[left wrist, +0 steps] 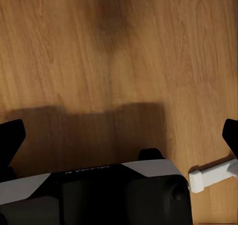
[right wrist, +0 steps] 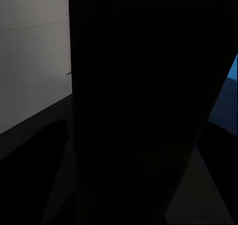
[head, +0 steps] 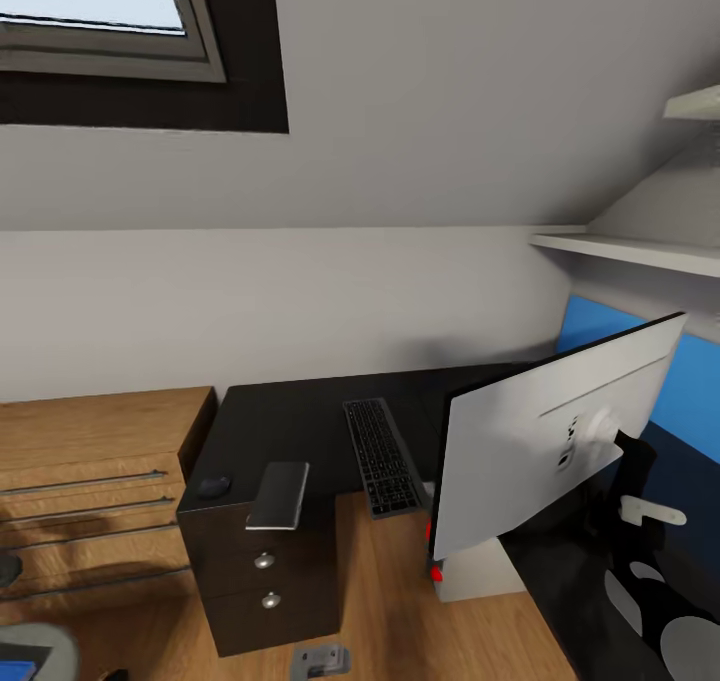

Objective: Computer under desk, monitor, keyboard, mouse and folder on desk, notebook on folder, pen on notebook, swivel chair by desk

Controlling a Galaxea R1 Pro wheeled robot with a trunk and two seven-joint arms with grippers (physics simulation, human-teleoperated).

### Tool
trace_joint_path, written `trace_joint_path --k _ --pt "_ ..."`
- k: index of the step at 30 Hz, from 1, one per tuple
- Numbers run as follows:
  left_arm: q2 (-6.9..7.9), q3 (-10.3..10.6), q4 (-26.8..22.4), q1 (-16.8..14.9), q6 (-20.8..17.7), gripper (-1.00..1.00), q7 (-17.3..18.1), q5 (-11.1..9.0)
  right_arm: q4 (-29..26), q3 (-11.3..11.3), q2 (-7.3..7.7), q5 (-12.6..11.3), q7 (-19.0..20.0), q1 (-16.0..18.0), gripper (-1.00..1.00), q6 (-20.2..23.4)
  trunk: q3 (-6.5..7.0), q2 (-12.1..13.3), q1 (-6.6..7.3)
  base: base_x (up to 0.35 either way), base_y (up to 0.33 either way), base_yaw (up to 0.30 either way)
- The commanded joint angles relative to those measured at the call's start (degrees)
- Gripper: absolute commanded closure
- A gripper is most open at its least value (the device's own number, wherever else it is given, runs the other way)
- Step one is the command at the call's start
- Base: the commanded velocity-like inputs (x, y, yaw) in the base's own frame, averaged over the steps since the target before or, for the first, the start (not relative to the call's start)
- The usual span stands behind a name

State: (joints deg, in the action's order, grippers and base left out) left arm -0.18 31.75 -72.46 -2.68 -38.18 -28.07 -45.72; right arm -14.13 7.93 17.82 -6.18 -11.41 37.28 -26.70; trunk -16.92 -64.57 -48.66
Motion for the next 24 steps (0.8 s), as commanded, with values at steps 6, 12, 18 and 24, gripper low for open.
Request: trace_joint_path --k 6,12,18,24 --pt "0.01 0.1 0.0 0.0 0.0 -1.0 -0.6 -0.6 0.0 -0.4 0.02 -0.4 0.1 0.1 1.0 -0.3 -0.07 -0.1 0.03 -0.336 0.0 0.0" --pt "0.01 0.1 0.0 0.0 0.0 -1.0 -0.6 -0.6 0.0 -0.4 -0.01 -0.4 0.1 0.1 1.0 -0.3 -0.07 -0.1 0.03 -0.336 -0.021 0.0" --pt "0.01 0.1 0.4 0.0 0.0 -1.0 -0.6 -0.6 0.0 -0.2 -0.06 -0.4 0.0 0.1 1.0 -0.3 -0.07 -0.1 0.03 -0.336 -0.073 0.0" --pt "0.01 0.2 0.5 0.0 0.0 -1.0 -0.6 -0.6 -0.1 -0.1 -0.04 -0.4 -0.1 0.1 1.0 -0.3 -0.07 -0.1 0.03 -0.336 -0.082 0.0"
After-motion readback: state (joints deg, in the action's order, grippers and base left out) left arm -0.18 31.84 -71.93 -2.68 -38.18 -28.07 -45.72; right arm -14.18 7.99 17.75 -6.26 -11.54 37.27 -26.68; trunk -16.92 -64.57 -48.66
